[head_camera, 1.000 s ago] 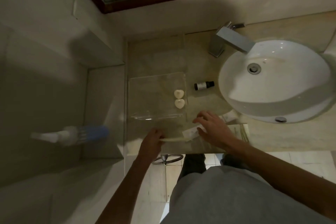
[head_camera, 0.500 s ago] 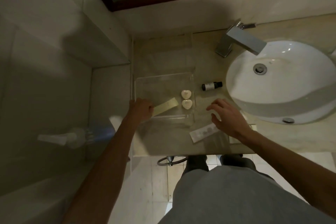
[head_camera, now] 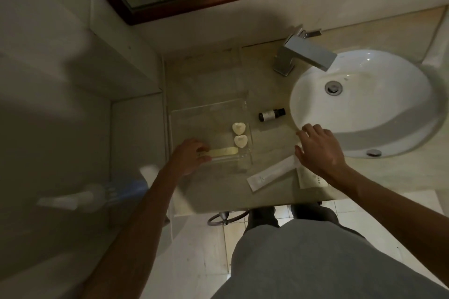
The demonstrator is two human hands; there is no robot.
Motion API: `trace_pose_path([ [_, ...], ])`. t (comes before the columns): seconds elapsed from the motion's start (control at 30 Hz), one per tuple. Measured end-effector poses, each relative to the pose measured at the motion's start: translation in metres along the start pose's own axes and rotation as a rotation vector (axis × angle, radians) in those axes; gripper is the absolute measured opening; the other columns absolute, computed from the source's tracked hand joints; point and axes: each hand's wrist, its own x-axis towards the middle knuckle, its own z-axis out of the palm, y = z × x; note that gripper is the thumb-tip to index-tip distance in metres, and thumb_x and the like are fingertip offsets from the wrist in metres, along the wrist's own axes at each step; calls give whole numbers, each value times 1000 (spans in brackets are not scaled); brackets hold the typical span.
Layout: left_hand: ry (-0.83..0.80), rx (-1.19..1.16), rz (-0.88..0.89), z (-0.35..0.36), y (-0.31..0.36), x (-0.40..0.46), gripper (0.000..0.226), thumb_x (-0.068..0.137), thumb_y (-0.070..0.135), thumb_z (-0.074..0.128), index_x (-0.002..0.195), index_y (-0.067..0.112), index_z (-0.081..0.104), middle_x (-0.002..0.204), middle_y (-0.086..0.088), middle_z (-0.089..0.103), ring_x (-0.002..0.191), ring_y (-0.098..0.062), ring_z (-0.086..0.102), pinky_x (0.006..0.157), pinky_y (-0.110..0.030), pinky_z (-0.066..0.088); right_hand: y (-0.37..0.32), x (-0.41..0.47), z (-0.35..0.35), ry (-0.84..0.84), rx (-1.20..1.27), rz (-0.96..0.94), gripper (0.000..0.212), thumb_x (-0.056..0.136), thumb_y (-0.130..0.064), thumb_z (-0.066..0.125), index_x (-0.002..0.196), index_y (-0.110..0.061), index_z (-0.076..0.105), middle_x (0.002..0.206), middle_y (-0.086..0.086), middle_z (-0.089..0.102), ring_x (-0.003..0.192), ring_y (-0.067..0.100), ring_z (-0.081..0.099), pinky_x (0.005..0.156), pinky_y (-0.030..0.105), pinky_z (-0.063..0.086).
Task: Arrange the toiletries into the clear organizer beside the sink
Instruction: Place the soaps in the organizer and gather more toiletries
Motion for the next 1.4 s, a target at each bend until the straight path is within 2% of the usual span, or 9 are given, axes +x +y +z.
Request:
trace_pose_path([
  [0.13, 35, -174, -56, 2, 3, 2, 31, 80, 41, 68, 101, 18, 73, 97, -2, 68, 90, -18, 65, 81, -32, 51, 9, -4, -3, -31, -15, 21, 36, 88, -34, 57, 115, -11, 59, 114, 9, 59, 102, 25, 54, 88, 41, 48],
  [0.3, 76, -14, -64, 3, 5, 8, 38, 81, 29, 72, 116, 16, 66, 120, -7, 57, 116, -23, 51, 95, -31, 41, 18, -13, -6, -23, 7, 18, 36, 84, -30, 62, 113, -9, 61, 111, 11, 60, 100, 29, 54, 85, 43, 48],
  [0.4, 109, 22, -99, 1, 7, 9, 36, 78, 29, 73, 112, 19, 65, 119, -4, 54, 114, -23, 53, 90, -34, 47, 23, -21, -7, -20, 20, 42, 37, 83, -30, 64, 114, -10, 61, 113, 10, 61, 101, 28, 54, 85, 42, 48],
  [0.6, 531, 13, 197, 5, 116, 38, 38, 78, 27, 67, 114, 14, 61, 116, -7, 57, 106, -25, 55, 87, -35, 50, 32, -33, -10, 2, 50, 91, 35, 83, -28, 63, 114, -11, 60, 112, 9, 61, 101, 27, 54, 86, 42, 47],
  [0.73, 401, 123, 271, 11, 203, 88, 48, 82, 27, 69, 126, 12, 57, 118, -10, 61, 106, -27, 56, 88, -37, 48, 39, -38, -15, 35, 63, 67, 35, 83, -28, 63, 113, -9, 61, 111, 11, 61, 99, 28, 55, 85, 43, 48],
  [0.87, 240, 325, 221, 21, 213, 111, 21, 88, 15, 57, 108, 10, 64, 106, -9, 62, 99, -27, 57, 79, -34, 43, 48, -44, -15, 66, 103, 74, 35, 83, -28, 63, 114, -11, 61, 112, 9, 59, 102, 27, 54, 87, 43, 48],
  [1.0, 227, 272, 226, 22, 206, 105, 19, 90, 13, 53, 103, 7, 65, 100, -11, 61, 88, -29, 60, 68, -35, 43, 49, -48, -8, 52, 127, 67, 33, 83, -28, 63, 112, -12, 61, 111, 8, 58, 102, 25, 53, 85, 41, 48],
  [1.17, 507, 179, 196, -13, 153, 77, 34, 89, 20, 60, 123, 14, 61, 120, -7, 61, 105, -23, 58, 81, -36, 49, 41, -49, -3, 42, 172, 32, 31, 82, -30, 64, 109, -14, 63, 109, 5, 60, 98, 22, 54, 85, 38, 49],
  [1.4, 220, 321, 33, -12, 85, 81, 33, 94, 25, 51, 126, 22, 60, 131, -2, 55, 116, -24, 53, 90, -40, 49, 13, -36, -3, 3, 228, -39, 36, 81, -26, 67, 114, -16, 62, 116, 4, 60, 104, 21, 54, 88, 37, 48],
])
